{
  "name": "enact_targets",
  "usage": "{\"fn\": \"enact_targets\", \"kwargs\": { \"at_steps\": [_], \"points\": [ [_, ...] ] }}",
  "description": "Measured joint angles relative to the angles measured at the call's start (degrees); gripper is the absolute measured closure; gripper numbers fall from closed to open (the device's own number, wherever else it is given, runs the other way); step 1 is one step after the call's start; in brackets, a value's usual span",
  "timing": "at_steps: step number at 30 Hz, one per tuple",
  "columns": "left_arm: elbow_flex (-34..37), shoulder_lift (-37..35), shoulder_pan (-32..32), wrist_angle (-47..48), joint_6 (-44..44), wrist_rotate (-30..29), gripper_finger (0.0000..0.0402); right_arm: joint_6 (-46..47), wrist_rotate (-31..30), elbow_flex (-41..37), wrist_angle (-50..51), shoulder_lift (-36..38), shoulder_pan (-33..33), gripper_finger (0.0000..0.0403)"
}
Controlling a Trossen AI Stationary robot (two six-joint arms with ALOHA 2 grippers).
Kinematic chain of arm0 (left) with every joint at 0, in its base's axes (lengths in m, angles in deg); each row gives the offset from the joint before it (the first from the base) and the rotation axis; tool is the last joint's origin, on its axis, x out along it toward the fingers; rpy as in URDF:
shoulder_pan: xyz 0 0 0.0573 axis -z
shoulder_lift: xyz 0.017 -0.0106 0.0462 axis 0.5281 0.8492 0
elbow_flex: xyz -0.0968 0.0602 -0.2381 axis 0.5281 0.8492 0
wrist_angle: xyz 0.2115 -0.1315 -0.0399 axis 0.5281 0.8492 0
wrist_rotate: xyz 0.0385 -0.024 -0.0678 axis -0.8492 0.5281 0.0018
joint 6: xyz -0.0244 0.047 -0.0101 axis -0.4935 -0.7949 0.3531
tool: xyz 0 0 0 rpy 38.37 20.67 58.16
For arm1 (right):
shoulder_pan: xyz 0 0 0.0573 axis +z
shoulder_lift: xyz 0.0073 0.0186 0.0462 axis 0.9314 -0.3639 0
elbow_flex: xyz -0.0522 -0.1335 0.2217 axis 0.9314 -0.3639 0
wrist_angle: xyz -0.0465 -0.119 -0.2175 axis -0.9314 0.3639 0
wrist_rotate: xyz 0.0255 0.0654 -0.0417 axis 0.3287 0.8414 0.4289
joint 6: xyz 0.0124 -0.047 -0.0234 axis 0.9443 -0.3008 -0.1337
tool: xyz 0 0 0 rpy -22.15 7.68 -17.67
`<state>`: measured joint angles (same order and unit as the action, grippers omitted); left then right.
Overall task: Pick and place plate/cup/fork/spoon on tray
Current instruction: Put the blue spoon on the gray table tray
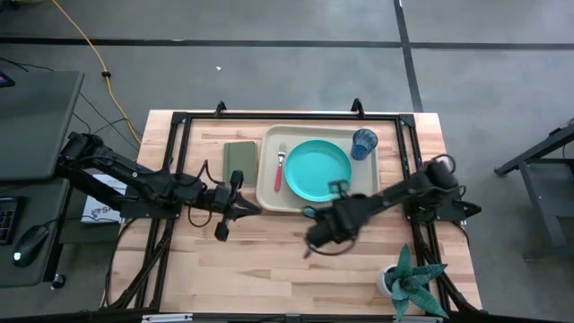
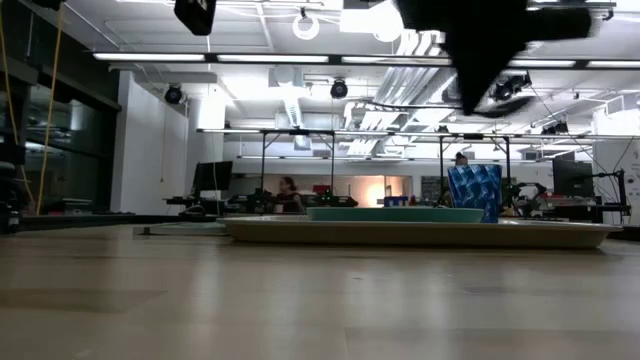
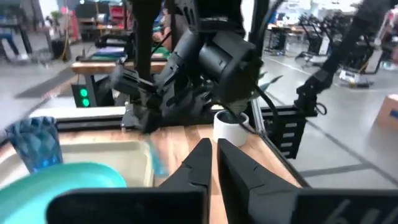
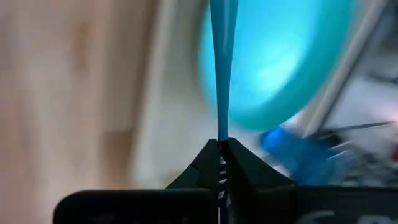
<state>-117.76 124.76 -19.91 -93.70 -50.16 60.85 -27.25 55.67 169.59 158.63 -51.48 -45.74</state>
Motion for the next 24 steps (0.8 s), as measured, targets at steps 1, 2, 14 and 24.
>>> {"fn": "enact_targets", "kwargs": {
  "at_steps": [1, 2, 14, 24],
  "points": [
    [-0.50, 0.00, -0.40, 0.74, 1.38, 0.12, 0.0385, -2.18, -2.60, 2.46, 0.43, -1.64, -0.79, 0.0402],
    [-1.29, 0.00, -0.96, 1.91, 3.18, 0.77, 0.0377, -4.46, -4.82, 4.68, 0.94, -3.28, -1.43, 0.0402],
    [-9.70, 7.86, -9.27, 22.80, 36.53, 16.21, 0.0218, -26.16, -16.60, 21.02, -3.16, -14.22, -1.72, 0.0403],
    [-9.77, 18.45, -9.33, 15.91, 42.29, 18.98, 0.0193, -33.05, -19.86, 21.07, -13.25, -15.52, 0.80, 0.0403]
  ]
}}
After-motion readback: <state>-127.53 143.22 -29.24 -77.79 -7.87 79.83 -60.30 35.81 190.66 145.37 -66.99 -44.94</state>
